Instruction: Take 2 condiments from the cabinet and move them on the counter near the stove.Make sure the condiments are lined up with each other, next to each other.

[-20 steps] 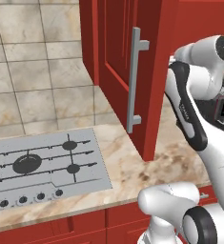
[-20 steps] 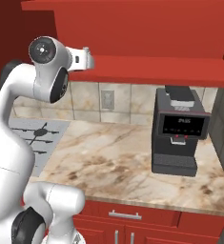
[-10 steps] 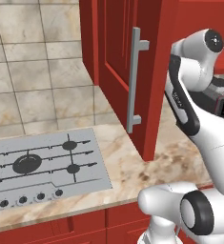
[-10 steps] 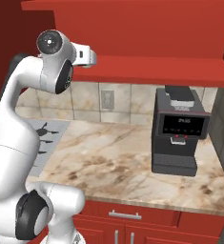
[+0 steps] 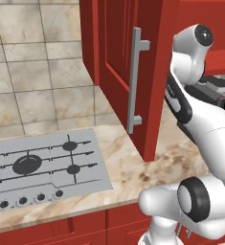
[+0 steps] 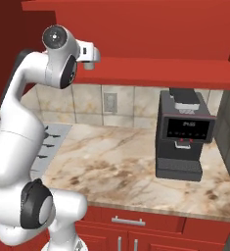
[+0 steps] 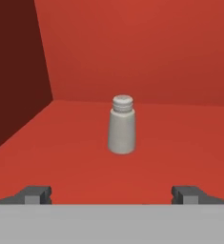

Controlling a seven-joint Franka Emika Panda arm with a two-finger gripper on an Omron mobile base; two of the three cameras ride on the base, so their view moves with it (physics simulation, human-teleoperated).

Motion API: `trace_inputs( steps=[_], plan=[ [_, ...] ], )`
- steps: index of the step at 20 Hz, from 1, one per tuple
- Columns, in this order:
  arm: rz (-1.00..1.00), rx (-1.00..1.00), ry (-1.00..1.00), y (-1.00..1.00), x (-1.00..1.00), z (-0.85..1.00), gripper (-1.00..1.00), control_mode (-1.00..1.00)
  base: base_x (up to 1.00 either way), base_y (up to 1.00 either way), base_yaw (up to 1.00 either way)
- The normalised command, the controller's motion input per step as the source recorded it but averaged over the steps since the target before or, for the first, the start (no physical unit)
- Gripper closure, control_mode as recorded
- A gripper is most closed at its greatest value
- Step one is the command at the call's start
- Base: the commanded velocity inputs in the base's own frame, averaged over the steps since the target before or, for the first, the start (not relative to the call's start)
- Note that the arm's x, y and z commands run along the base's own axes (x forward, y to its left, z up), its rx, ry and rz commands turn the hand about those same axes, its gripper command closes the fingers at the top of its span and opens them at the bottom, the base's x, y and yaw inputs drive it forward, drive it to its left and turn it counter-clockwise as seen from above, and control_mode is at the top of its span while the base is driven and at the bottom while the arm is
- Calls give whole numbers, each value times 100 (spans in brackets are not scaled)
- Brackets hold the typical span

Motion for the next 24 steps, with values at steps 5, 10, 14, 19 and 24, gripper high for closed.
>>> trace_inputs(
  steps=[5, 10, 14, 19, 24],
  plan=[
    [0, 0, 0, 5, 28, 0, -100, -100, 0, 0, 0],
    [0, 0, 0, 0, 28, -3, -100, -100, 0, 0, 0],
    [0, 0, 1, 0, 27, -8, -100, -100, 0, 0, 0],
    [0, 0, 2, 0, 26, -11, -100, -100, 0, 0, 0],
    [0, 0, 3, 0, 19, -5, -100, -100, 0, 0, 0]
  ],
)
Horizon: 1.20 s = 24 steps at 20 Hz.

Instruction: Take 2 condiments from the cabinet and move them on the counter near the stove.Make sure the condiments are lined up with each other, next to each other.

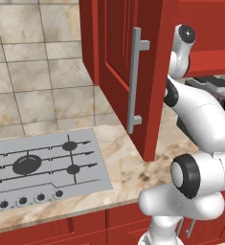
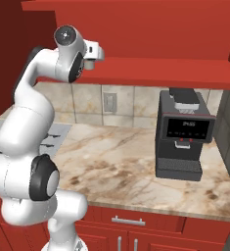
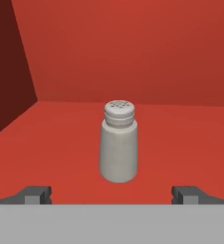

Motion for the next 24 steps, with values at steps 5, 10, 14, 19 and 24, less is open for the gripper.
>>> trace_inputs(
  steps=[5, 10, 14, 19, 24],
  plan=[
    [0, 0, 3, 0, 17, -3, -100, -100, 0, 0, 0],
    [0, 0, 3, 0, 19, -6, -100, -100, 0, 0, 0],
    [0, 0, 1, 0, 20, -9, -100, -100, 0, 0, 0],
    [0, 0, 0, 0, 18, -6, -100, -100, 0, 0, 0],
    [0, 0, 0, 3, 17, -8, -100, -100, 0, 0, 0]
  ],
)
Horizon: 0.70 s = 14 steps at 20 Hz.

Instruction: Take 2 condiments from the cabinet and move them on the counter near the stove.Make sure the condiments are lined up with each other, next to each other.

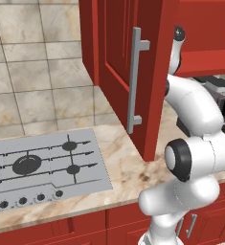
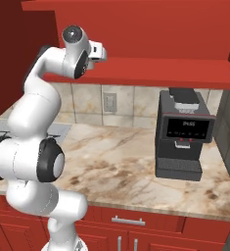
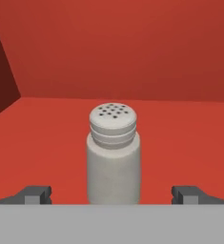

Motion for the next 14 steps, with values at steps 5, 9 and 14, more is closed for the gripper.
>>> trace_inputs(
  steps=[5, 9, 14],
  plan=[
    [0, 0, 1, 4, 16, -5, -100, -100, 0, 0, 0],
    [0, 0, 2, 3, 16, -3, -100, -100, 0, 0, 0],
    [0, 0, 2, 2, 15, -3, -100, -100, 0, 0, 0]
  ],
)
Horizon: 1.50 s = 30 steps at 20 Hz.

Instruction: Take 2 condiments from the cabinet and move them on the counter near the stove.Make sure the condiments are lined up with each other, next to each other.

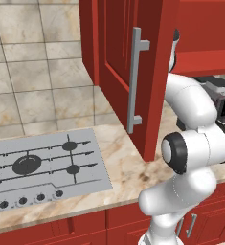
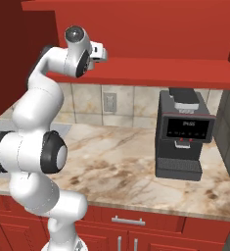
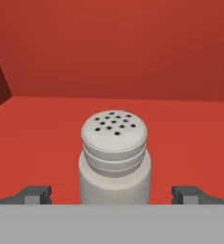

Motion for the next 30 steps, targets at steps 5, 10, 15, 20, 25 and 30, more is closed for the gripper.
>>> trace_inputs(
  steps=[5, 10, 15, 20, 25, 30],
  plan=[
    [0, 0, 2, 0, 18, -7, -100, -100, 0, 0, 0],
    [0, 0, 0, 0, 0, 0, -100, -100, 0, 0, 0],
    [0, 0, 0, 0, 0, 0, 100, -100, 0, 0, 0],
    [0, 0, 0, 0, 0, 0, 100, -100, 0, 0, 0],
    [0, 0, 0, 0, 0, 0, 100, -100, 0, 0, 0],
    [0, 0, -1, 0, -18, 0, 100, -100, 0, 0, 0]
  ],
)
